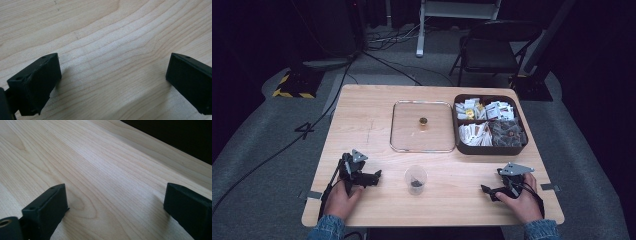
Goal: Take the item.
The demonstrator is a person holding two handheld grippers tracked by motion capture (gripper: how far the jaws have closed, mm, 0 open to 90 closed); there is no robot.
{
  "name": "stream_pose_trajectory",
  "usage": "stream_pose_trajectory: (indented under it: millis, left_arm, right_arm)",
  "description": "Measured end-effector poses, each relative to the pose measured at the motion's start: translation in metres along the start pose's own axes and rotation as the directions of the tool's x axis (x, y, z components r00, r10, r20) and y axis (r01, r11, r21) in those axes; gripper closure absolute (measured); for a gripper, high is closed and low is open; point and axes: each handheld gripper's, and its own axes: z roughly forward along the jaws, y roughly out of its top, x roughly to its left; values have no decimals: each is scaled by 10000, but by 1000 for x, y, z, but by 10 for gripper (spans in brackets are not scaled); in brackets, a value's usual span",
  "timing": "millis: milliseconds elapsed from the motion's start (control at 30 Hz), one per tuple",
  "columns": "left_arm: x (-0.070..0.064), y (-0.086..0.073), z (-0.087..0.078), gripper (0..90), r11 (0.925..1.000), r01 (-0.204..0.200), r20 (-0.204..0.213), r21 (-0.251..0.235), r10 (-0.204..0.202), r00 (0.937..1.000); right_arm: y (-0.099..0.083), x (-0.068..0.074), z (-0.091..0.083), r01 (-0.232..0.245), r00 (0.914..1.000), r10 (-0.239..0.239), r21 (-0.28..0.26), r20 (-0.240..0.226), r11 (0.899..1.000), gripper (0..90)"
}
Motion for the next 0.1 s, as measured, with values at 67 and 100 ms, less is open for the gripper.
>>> stream_pose_trajectory:
  millis: [67, 100]
  left_arm:
    - [0, 0, 0, 2, 10000, -12, 4, 5, 12, 10000]
    - [0, 0, 0, 2, 10000, -1, 13, 14, 1, 10000]
  right_arm:
    - [0, 0, 0, 18, 10000, -18, -12, 10, 10000, 47]
    - [0, 0, 0, 15, 10000, -15, -6, 7, 10000, 47]
